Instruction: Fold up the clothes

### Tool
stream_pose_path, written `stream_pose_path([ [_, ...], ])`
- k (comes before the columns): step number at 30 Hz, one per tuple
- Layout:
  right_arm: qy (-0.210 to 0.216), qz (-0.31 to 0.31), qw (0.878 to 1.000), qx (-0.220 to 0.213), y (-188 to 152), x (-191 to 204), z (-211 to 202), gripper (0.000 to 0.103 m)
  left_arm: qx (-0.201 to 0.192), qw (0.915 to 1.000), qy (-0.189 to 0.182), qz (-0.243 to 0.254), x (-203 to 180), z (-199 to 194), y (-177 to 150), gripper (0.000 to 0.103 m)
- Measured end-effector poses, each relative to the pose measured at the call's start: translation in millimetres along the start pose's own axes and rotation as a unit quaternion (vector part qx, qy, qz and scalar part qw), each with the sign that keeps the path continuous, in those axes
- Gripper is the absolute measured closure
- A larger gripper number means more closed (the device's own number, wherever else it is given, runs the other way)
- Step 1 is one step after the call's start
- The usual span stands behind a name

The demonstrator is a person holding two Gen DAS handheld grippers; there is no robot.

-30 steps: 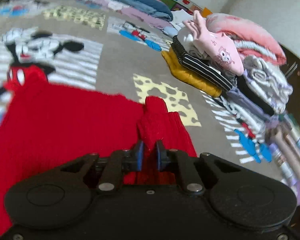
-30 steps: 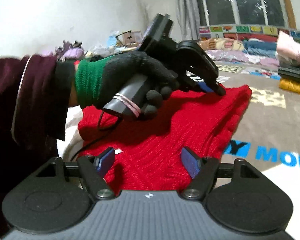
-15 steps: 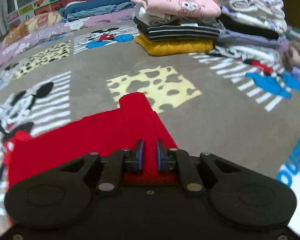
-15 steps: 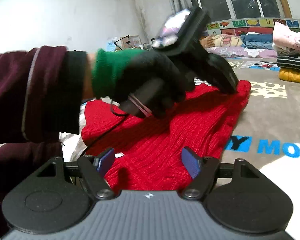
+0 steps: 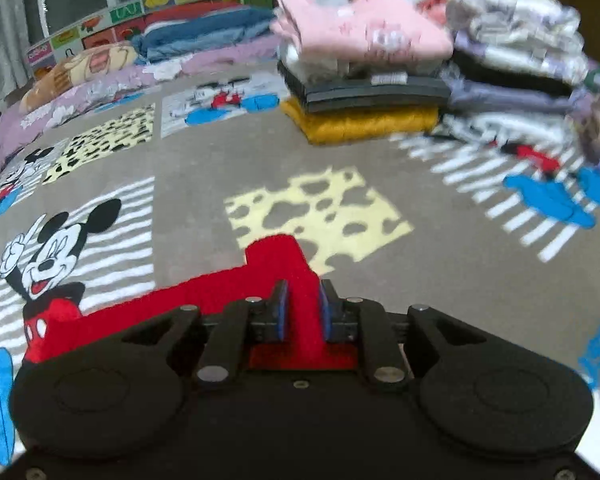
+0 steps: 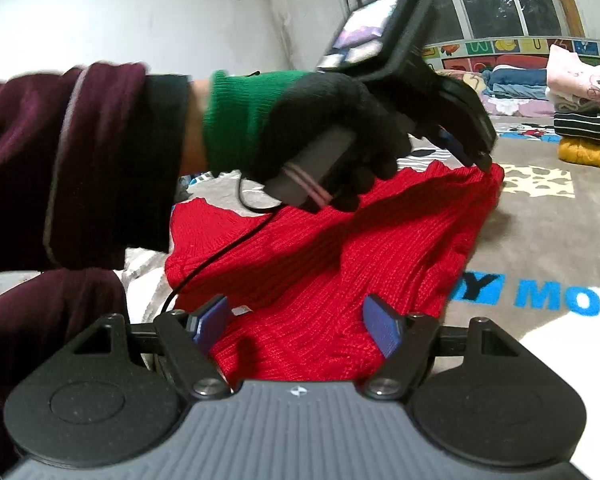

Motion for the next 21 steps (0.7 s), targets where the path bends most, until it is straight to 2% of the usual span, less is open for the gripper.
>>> stream_pose_path([
  [2, 0.001, 0.001, 1.000, 0.002, -0.3, -1.1, 0.4, 0.029, 0.018, 0.9998, 0.009, 0.003, 1.2, 13.8, -0.8, 0.083],
  [7, 0.006, 0.006, 1.000, 0.004, 0.0, -3.4, 0.4, 0.029, 0.021, 0.9982, 0.049, 0.027, -5.4, 13.6, 1.9, 0.081],
  [9, 0.007, 0.006, 1.000, 0.004, 0.6, -2.4, 0.3, 0.029, 0.010, 0.9992, 0.038, 0.011, -0.7, 2.1, 4.0, 0.081],
  [12, 0.007, 0.007, 1.000, 0.003, 1.0, -1.1, 0.7, 0.029, -0.028, 0.9993, 0.019, -0.016, 8.2, -28.3, 1.3, 0.081],
  [16, 0.014, 0.016, 1.000, 0.000, 1.9, -3.2, -0.5, 0.029, -0.058, 0.9982, -0.012, -0.010, 1.1, -66.9, -19.4, 0.081],
  [19, 0.015, 0.018, 1.000, -0.002, 1.5, -3.6, -1.2, 0.029, -0.055, 0.9978, -0.037, 0.009, -15.2, -74.8, -41.1, 0.081],
  [21, 0.015, 0.019, 1.000, -0.003, 1.4, -3.4, -1.3, 0.029, -0.032, 0.9987, -0.020, 0.035, -25.6, -60.7, -53.2, 0.080],
])
Point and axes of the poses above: each gripper's, at about its wrist camera, not at the fingertips, and z roughly the way its jaws point, x to its left, y to its top, the point moved 9 cm from there along z, roughly the way its jaws point, and after that the axes turned 12 degrees about x, right-handed, at the moved point
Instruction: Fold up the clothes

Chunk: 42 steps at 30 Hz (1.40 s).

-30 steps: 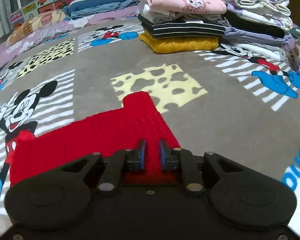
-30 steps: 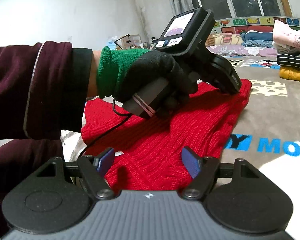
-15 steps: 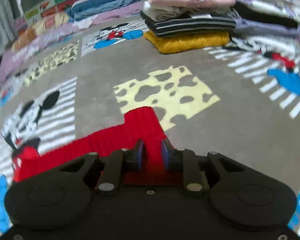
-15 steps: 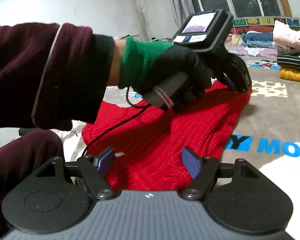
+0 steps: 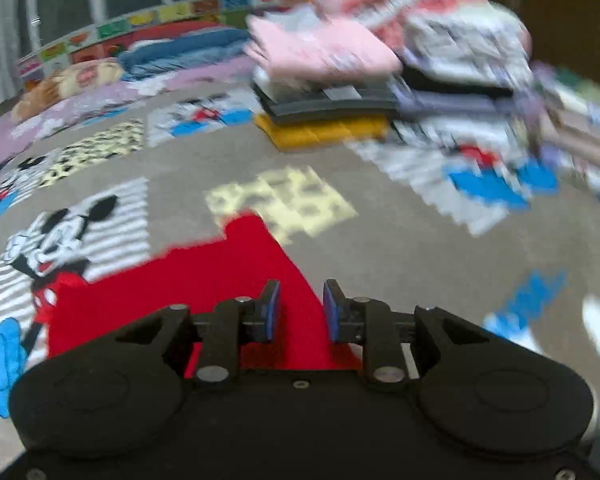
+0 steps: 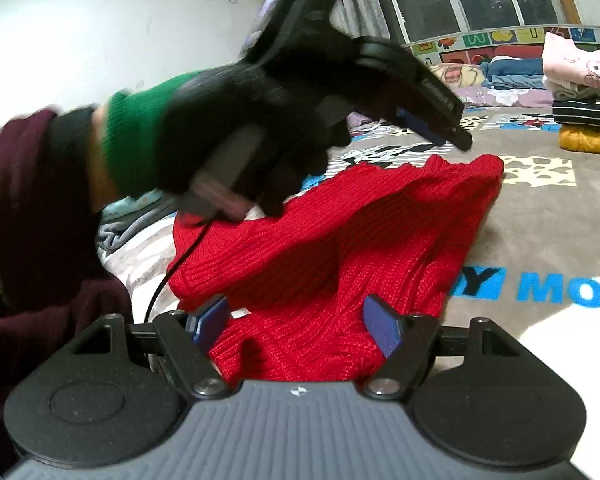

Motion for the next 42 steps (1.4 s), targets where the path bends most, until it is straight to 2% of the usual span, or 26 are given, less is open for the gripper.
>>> stream_pose_path([
  [2, 0.002, 0.004, 1.000, -0.002, 0.1, -0.8, -0.1, 0.029, 0.028, 0.9991, 0.031, 0.007, -0.5, 23.2, -11.3, 0.080],
  [5, 0.004, 0.010, 1.000, -0.005, 0.2, -2.7, -0.7, 0.029, 0.025, 0.9980, 0.005, -0.058, 11.1, 27.1, -11.3, 0.077],
  [8, 0.002, 0.008, 1.000, -0.006, -0.2, -2.6, -1.3, 0.029, 0.025, 0.9979, 0.010, -0.059, 9.9, 18.2, -9.8, 0.077],
  [9, -0.001, 0.005, 1.000, -0.008, -0.8, -1.7, -2.3, 0.029, 0.020, 0.9975, 0.006, -0.067, 11.5, 11.8, -10.3, 0.073],
  [10, -0.003, 0.001, 1.000, -0.011, -0.7, -0.2, -3.9, 0.029, 0.010, 0.9962, -0.005, -0.086, 15.8, 1.1, -12.0, 0.060],
  [12, -0.006, -0.005, 1.000, -0.022, -0.8, 5.6, -14.3, 0.029, -0.018, 0.9926, -0.020, -0.118, 24.7, -22.4, -18.4, 0.046],
  [14, -0.004, -0.007, 0.999, -0.034, 1.7, 10.5, -29.6, 0.029, -0.041, 0.9872, -0.029, -0.151, 36.7, -45.7, -32.0, 0.039],
  [15, -0.003, -0.005, 0.999, -0.040, 2.3, 12.2, -39.1, 0.029, -0.049, 0.9834, -0.037, -0.170, 43.7, -55.6, -41.1, 0.032],
  [16, -0.003, 0.002, 0.999, -0.045, 2.8, 11.7, -47.3, 0.029, -0.058, 0.9791, -0.045, -0.189, 50.8, -65.5, -50.2, 0.027],
  [19, 0.001, 0.056, 0.996, -0.069, 4.3, -1.9, -66.2, 0.027, -0.071, 0.9639, -0.062, -0.249, 73.6, -87.4, -83.2, 0.027],
  [21, -0.003, 0.112, 0.990, -0.091, 6.4, -22.4, -74.9, 0.026, -0.074, 0.9547, -0.062, -0.281, 88.3, -98.1, -104.6, 0.027],
  [22, -0.004, 0.145, 0.984, -0.104, 7.3, -34.3, -79.3, 0.026, -0.075, 0.9510, -0.059, -0.294, 95.6, -103.3, -114.8, 0.027],
  [25, 0.005, 0.248, 0.956, -0.155, 5.0, -70.3, -97.3, 0.025, -0.082, 0.9369, -0.053, -0.336, 122.9, -118.0, -140.3, 0.024],
  [27, 0.009, 0.292, 0.939, -0.178, 0.2, -86.8, -105.1, 0.025, -0.088, 0.9228, -0.053, -0.371, 142.3, -126.5, -157.9, 0.021],
  [30, 0.017, 0.345, 0.916, -0.206, -3.6, -105.8, -108.1, 0.025, -0.094, 0.8996, -0.048, -0.424, 170.0, -137.7, -187.0, 0.021],
  [33, 0.026, 0.371, 0.902, -0.218, -0.6, -113.4, -102.9, 0.025, -0.094, 0.8813, -0.031, -0.462, 192.1, -144.0, -216.9, 0.021],
  [35, 0.037, 0.375, 0.901, -0.217, 2.2, -108.3, -96.3, 0.025, -0.093, 0.8677, -0.036, -0.487, 202.6, -144.1, -234.8, 0.021],
  [38, 0.055, 0.364, 0.906, -0.208, 14.1, -98.0, -85.4, 0.025, -0.095, 0.8475, -0.045, -0.520, 214.6, -143.1, -255.3, 0.021],
  [42, 0.065, 0.327, 0.925, -0.183, 25.0, -76.5, -66.9, 0.025, -0.116, 0.8219, -0.064, -0.554, 227.6, -142.1, -269.3, 0.023],
])
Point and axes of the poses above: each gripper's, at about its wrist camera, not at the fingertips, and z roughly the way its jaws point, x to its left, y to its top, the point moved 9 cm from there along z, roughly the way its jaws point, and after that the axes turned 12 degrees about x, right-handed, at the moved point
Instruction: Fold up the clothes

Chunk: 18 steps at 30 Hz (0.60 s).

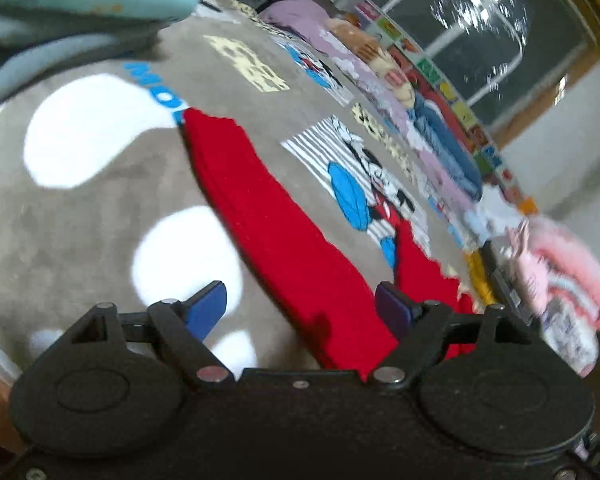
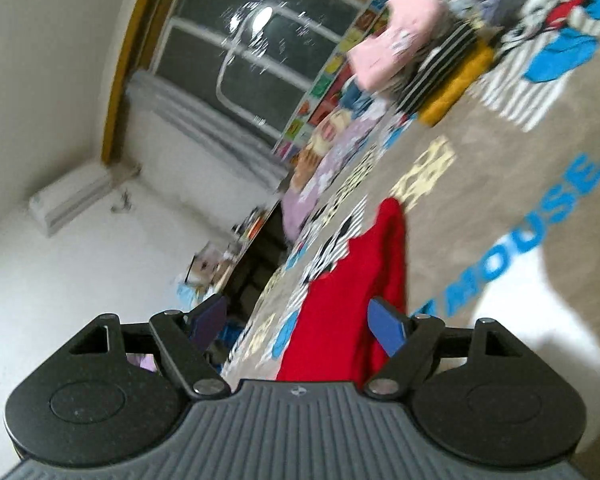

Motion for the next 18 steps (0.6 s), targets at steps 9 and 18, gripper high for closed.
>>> stream_pose_path([
  [9, -0.017, -0.053, 0.997, 0.048, -19.3, 15.4, 15.7, 0.025, -0.037, 0.9955, -0.047, -0.074, 14.1, 13.4, 23.4, 0.028],
  [18, -0.030, -0.041, 0.998, 0.037, -16.7, 3.6, 9.9, 0.025, -0.074, 0.9967, -0.008, -0.033, 2.2, 26.8, 34.5, 0.086],
])
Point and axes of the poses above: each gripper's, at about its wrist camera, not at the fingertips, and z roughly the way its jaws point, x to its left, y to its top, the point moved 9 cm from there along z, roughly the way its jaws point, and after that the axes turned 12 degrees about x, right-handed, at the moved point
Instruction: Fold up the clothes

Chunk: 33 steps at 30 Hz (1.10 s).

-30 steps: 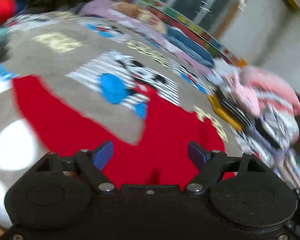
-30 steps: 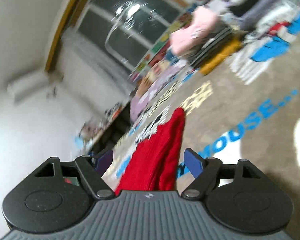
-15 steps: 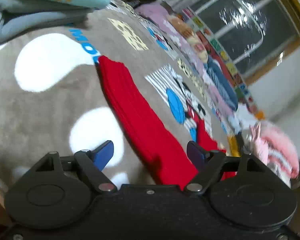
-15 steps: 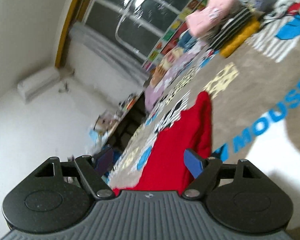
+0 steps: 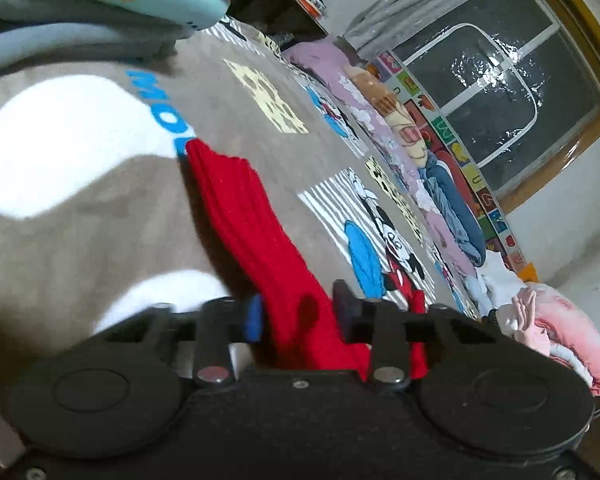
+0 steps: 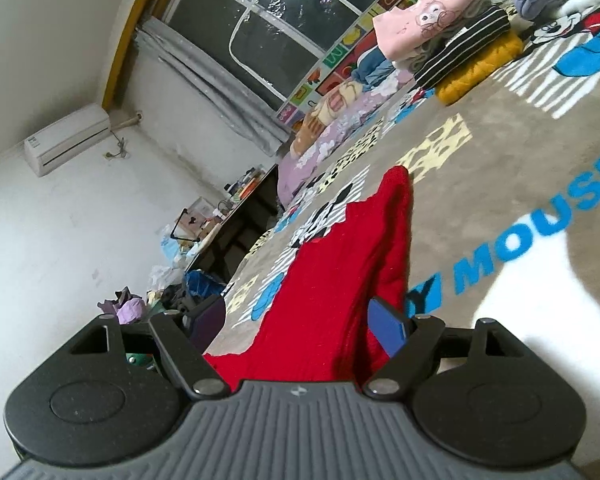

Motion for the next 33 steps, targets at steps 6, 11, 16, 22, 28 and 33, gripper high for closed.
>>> stream_pose_path([
  [6, -0.001, -0.003, 1.000, -0.001, 0.1, -2.2, -2.5, 0.025, -0.019, 0.9932, -0.012, 0.114, -59.5, -5.7, -9.6, 0.092],
  [11, 0.002, 0.013, 1.000, -0.009, 2.6, -8.2, -5.6, 0.025, -0.026, 0.9723, -0.025, 0.231, -117.6, -5.2, -39.6, 0.093],
  [16, 0.007, 0.026, 1.000, -0.013, 4.3, -13.0, -8.7, 0.025, -0.016, 0.9479, -0.038, 0.316, -161.1, 8.8, -79.5, 0.095],
  [22, 0.012, 0.030, 0.999, -0.006, 2.4, -14.7, -6.4, 0.026, 0.009, 0.9175, -0.049, 0.395, -201.6, 29.3, -130.4, 0.097],
  [28, 0.023, 0.041, 0.999, -0.001, 0.3, -18.0, -3.8, 0.030, 0.021, 0.8687, -0.056, 0.492, -237.4, 40.3, -192.9, 0.097],
  [33, 0.040, 0.084, 0.996, -0.018, 2.8, -31.3, -7.7, 0.030, 0.035, 0.8313, -0.063, 0.551, -246.5, 51.9, -237.1, 0.097],
])
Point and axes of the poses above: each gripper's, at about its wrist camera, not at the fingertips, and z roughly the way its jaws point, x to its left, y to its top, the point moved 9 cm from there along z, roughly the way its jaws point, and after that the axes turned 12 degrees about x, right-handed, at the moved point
